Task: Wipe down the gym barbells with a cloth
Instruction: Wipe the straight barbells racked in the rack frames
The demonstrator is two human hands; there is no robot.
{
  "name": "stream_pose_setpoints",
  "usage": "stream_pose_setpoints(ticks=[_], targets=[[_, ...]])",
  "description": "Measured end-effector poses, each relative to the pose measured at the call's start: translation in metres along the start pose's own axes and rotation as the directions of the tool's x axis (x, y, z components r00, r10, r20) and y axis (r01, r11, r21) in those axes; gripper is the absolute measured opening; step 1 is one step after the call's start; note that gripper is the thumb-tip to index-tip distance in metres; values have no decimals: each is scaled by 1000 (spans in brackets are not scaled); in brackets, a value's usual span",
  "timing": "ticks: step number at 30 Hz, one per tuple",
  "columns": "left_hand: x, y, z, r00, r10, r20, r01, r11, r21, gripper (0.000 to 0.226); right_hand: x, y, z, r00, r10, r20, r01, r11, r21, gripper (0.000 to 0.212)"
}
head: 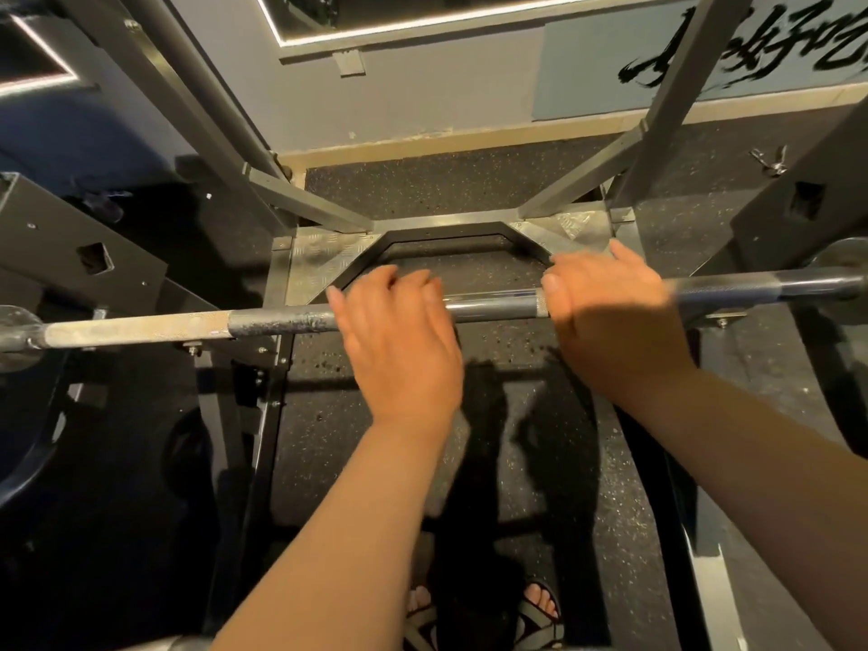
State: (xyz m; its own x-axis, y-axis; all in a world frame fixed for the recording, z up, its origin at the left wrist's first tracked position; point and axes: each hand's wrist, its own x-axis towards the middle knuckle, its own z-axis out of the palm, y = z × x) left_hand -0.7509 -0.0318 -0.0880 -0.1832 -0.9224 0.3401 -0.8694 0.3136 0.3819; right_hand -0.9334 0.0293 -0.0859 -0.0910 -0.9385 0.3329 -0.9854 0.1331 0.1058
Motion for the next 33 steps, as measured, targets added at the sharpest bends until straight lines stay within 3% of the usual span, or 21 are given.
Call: stream_pose_setpoints(ticks=[2,4,8,11,12,14,17,22,26,27,31,33], targets=[[1,12,5,991,-116,-60,112,992,-63,38,0,0,1,998,-12,63,9,999,38,32],[0,35,15,993,-110,-50,105,990,-95,34,0,3,2,991,-39,126,34,999,39,39],[-5,55,22,992,126,25,-124,989,-81,34,0,2,5,990,-15,138,13,1000,16,62],[2,26,7,951,287,111,-291,957,16,38,0,-2,7,999,43,32,-43,999,12,50],[5,13,1,962,253,106,-259,965,52,41,-1,-3,7,999,44,3,-44,999,2,46],[11,-5,-8,998,45,35,-47,997,59,45,-1,-5,7,998,56,20,-56,998,16,50],[11,8,-4,987,-157,-10,158,987,35,37,-1,-7,8,995,65,71,-66,998,17,48],[-4,71,22,995,80,58,-73,992,-105,42,8,-5,3,994,61,88,-69,993,100,51],[-11,39,9,968,237,85,-230,969,-87,27,0,-3,5,998,39,-48,-36,997,65,40],[-11,24,4,977,204,63,-200,978,-64,26,-2,-2,7,997,50,-64,-46,997,59,37],[3,10,-1,985,-155,-69,144,980,-140,27,-5,0,8,1000,15,25,-17,995,101,38],[6,33,7,980,-187,-73,176,975,-137,31,-1,2,6,997,0,83,-8,995,101,36]])
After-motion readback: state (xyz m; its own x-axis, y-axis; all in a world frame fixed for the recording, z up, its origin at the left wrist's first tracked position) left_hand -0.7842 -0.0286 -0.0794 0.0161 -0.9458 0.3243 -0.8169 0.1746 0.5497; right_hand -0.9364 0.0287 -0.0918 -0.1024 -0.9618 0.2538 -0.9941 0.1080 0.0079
